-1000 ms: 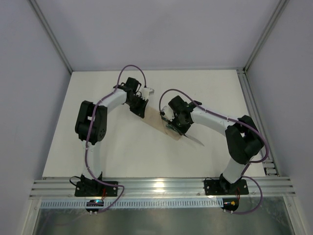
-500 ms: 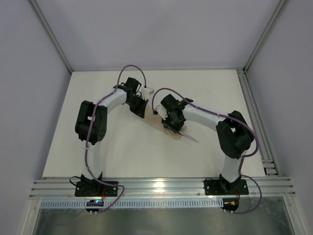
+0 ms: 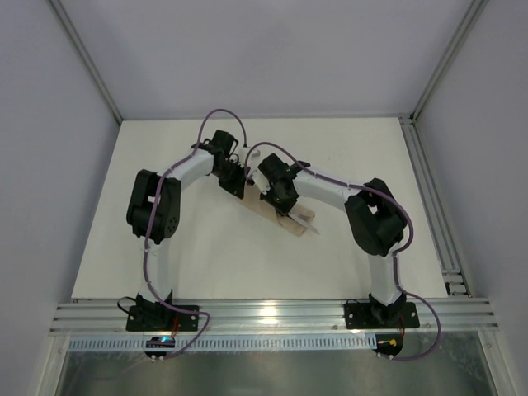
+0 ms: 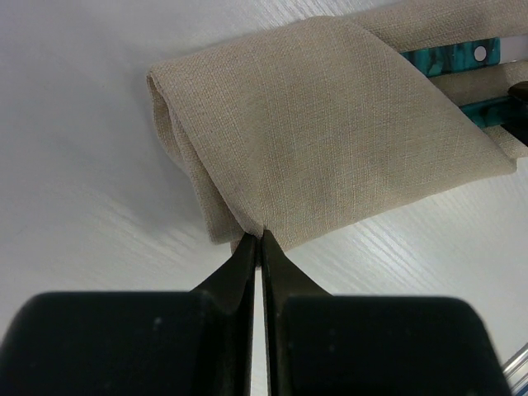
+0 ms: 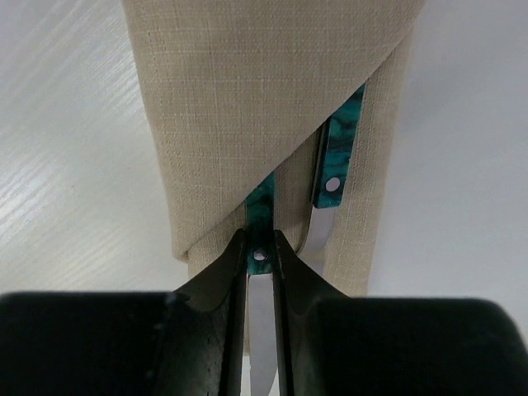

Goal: Fold the napkin into a case and place the utensils inside
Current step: Insert the knife into the folded napkin.

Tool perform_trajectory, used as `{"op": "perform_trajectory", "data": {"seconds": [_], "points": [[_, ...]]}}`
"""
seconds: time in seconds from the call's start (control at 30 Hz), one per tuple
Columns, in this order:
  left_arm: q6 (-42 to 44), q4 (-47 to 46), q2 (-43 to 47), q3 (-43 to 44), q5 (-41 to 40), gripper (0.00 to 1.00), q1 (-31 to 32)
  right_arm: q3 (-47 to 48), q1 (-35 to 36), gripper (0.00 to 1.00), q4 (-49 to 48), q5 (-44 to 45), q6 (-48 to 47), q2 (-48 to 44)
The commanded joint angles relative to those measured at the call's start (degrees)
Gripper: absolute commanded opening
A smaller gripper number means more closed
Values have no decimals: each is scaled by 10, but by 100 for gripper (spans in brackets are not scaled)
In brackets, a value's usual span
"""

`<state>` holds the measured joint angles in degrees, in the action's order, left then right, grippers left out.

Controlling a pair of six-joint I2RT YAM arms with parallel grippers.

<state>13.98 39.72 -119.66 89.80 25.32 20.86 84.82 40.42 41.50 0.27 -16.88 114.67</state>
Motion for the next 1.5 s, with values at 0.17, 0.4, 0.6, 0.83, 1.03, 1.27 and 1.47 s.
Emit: {"op": "perform_trajectory", "data": {"seconds": [0.17, 0.4, 0.6, 0.83, 1.03, 1.27, 1.47], "points": [[3, 2, -1, 20, 16, 1, -5, 29, 4, 4, -76, 6, 41, 14], [3, 1, -1, 20, 18, 1, -6, 35, 4, 4, -98, -19, 46, 30], [3, 2, 0, 20, 17, 2, -6, 33, 5, 9, -116, -26, 49, 42], [4, 4, 5, 20, 13, 5, -15, 27, 5, 31, -83, -5, 34, -1], [6, 10, 7, 26, 15, 4, -16, 20, 4, 32, -30, -5, 30, -70], [6, 15, 20, 24, 12, 6, -16, -64, 4, 33, 7, 37, 53, -142], [11, 23, 27, 24, -1, 8, -17, -136, -6, 33, -6, -17, 77, -183]]}}
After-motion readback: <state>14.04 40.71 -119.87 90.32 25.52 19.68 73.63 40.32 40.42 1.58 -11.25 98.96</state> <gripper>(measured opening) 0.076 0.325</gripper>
